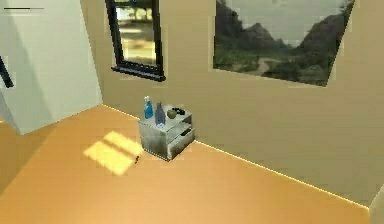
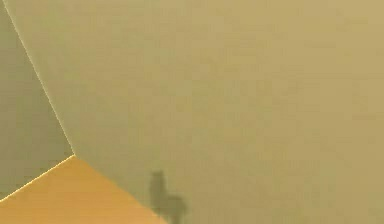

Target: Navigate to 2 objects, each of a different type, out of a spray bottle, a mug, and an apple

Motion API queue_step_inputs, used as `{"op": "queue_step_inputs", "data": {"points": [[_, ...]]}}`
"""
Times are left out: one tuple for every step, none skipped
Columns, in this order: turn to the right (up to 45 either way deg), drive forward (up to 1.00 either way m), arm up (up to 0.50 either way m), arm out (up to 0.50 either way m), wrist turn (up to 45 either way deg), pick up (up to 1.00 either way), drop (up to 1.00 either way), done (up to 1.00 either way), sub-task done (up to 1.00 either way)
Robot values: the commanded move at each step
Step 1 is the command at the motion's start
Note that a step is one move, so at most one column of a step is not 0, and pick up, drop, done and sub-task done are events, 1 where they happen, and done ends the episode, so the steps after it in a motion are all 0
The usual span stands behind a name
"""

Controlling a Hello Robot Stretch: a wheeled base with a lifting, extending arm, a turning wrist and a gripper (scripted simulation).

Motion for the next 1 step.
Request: {"op": "queue_step_inputs", "data": {"points": [[0.0, 1.0, 0.0, 0.0, 0.0, 0.0, 0.0, 0.0, 0.0]]}}
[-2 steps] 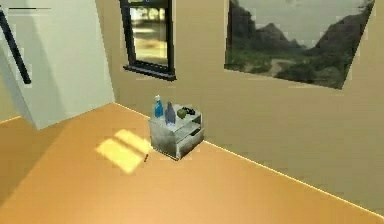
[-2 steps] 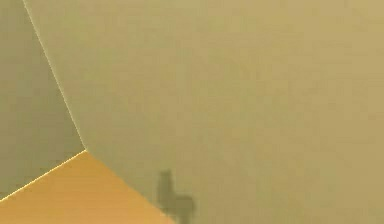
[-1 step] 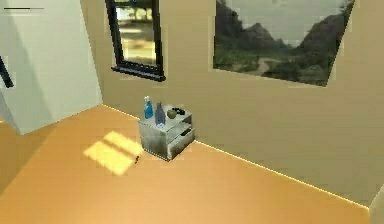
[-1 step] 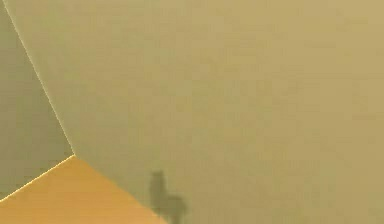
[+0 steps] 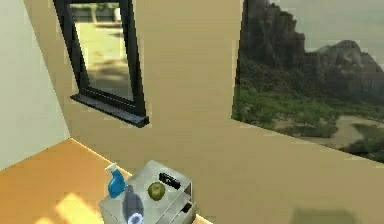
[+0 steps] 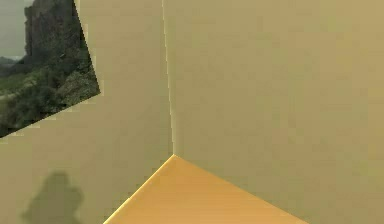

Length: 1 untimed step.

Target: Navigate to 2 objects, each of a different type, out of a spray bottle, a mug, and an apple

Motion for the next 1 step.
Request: {"op": "queue_step_inputs", "data": {"points": [[0.0, 0.05, 0.0, 0.0, 0.0, 0.0, 0.0, 0.0, 0.0]]}}
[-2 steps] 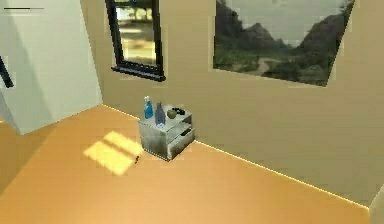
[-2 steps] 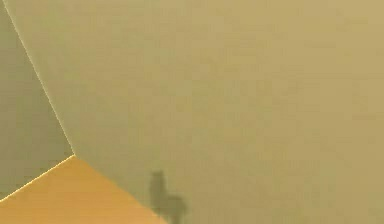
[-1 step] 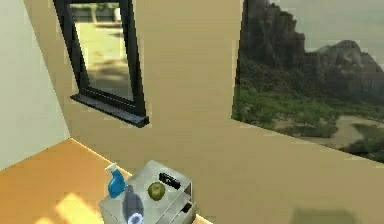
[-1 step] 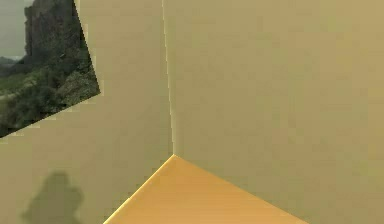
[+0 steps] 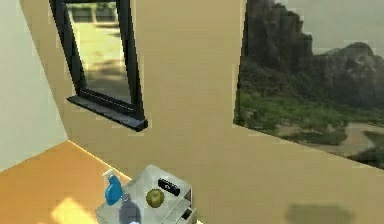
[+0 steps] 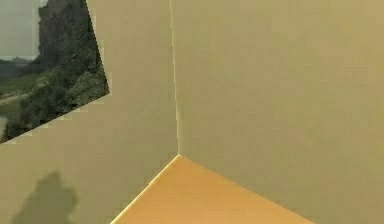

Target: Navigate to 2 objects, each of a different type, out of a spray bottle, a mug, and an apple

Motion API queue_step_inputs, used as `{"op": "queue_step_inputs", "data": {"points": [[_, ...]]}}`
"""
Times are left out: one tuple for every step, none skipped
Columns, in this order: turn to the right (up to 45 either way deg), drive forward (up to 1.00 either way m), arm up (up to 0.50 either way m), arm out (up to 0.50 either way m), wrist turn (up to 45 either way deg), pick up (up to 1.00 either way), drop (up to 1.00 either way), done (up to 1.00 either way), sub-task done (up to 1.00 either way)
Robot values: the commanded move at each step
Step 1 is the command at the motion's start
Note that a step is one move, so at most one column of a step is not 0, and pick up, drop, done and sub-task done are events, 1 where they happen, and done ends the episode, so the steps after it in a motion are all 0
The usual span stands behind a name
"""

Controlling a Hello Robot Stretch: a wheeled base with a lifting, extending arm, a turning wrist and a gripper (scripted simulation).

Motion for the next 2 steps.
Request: {"op": "queue_step_inputs", "data": {"points": [[-12.0, 0.0, 0.0, 0.0, 0.0, 0.0, 0.0, 0.0, 0.0], [0.0, 0.0, 0.0, 0.0, 0.0, 0.0, 0.0, 0.0, 1.0]]}}
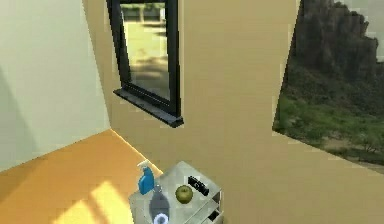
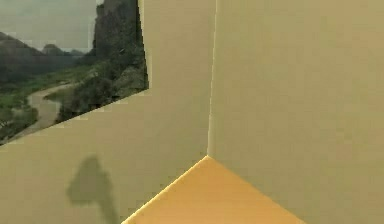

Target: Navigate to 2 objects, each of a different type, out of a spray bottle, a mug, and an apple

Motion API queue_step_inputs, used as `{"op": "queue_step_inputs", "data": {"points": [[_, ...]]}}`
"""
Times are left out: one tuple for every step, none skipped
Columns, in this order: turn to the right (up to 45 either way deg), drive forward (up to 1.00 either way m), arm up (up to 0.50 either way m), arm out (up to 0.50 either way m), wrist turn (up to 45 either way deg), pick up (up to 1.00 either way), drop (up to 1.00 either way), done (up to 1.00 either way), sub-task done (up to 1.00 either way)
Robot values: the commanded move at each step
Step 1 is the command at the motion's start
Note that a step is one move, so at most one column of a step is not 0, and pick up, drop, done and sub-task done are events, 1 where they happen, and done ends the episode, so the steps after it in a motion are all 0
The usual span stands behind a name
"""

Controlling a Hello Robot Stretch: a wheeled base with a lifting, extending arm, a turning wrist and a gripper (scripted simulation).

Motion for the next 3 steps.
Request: {"op": "queue_step_inputs", "data": {"points": [[0.0, 0.15, 0.0, 0.0, 0.0, 0.0, 0.0, 0.0, 0.0], [-18.0, 0.0, 0.0, 0.0, 0.0, 0.0, 0.0, 0.0, 0.0], [0.0, 0.0, 0.0, 0.0, 0.0, 0.0, 0.0, 1.0, 0.0]]}}
